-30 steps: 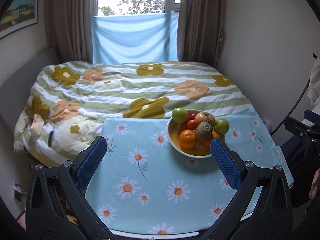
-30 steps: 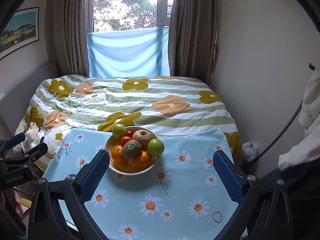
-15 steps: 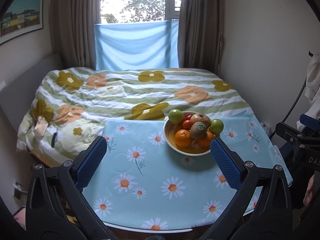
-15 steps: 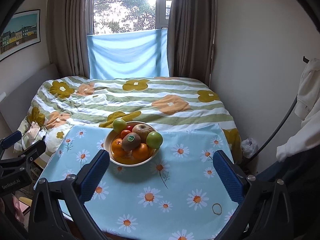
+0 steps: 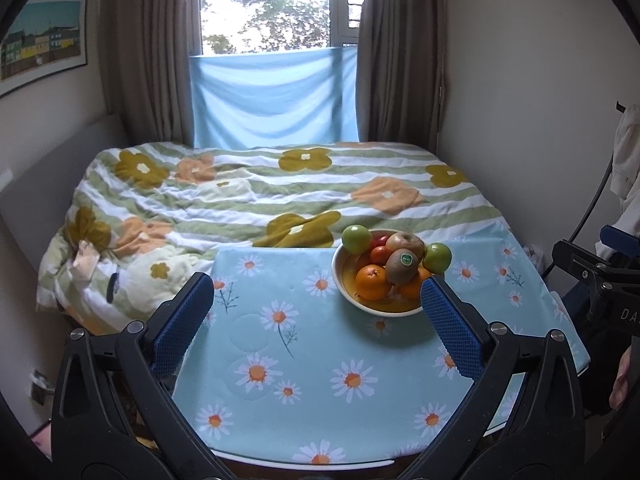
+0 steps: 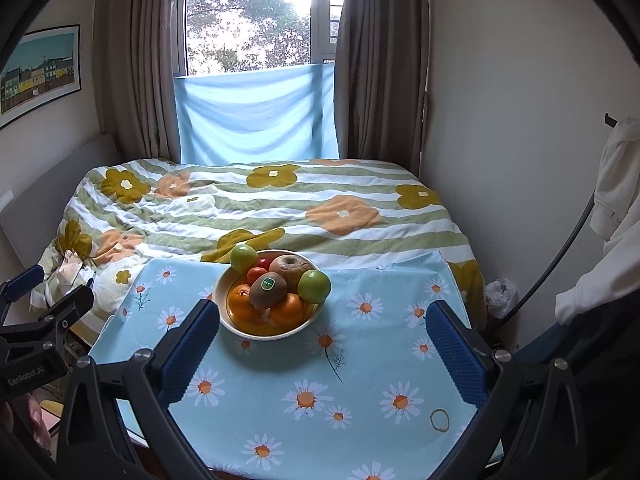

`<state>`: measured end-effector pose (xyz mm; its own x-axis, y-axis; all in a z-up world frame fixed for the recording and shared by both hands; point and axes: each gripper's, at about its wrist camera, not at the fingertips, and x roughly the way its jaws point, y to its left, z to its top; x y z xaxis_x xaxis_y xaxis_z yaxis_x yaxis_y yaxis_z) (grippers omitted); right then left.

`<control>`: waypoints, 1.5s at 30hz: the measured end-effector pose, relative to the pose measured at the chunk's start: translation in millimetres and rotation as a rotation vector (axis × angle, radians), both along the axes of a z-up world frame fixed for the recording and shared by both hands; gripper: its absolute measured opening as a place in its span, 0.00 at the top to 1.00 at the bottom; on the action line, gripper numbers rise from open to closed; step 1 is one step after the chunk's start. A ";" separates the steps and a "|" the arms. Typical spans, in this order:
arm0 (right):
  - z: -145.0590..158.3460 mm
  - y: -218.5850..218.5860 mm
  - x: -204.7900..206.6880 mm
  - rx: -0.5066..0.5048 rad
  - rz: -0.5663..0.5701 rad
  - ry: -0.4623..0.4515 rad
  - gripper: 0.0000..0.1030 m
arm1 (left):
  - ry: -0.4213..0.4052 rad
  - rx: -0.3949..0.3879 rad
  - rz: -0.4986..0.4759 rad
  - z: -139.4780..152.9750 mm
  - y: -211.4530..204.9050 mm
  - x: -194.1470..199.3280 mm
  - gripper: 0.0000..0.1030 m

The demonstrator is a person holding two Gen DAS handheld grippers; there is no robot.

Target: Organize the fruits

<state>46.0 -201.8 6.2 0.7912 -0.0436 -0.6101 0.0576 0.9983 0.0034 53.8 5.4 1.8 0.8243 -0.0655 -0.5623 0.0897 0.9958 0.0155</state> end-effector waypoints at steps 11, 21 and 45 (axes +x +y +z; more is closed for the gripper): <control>1.4 0.7 -1.4 -0.002 -0.004 -0.004 0.00 | -0.002 -0.004 -0.003 -0.5 2.1 3.4 0.00; 2.7 -0.1 -0.8 0.001 -0.007 -0.006 0.00 | 0.002 -0.003 -0.008 0.3 3.5 7.3 0.00; 3.6 1.3 2.2 0.004 -0.009 -0.009 0.00 | -0.049 0.000 -0.017 2.7 -0.2 9.4 0.00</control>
<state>48.2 -200.5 9.9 0.7960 -0.0482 -0.6034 0.0666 0.9977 0.0083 63.1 5.3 4.5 0.8499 -0.0795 -0.5209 0.1058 0.9942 0.0208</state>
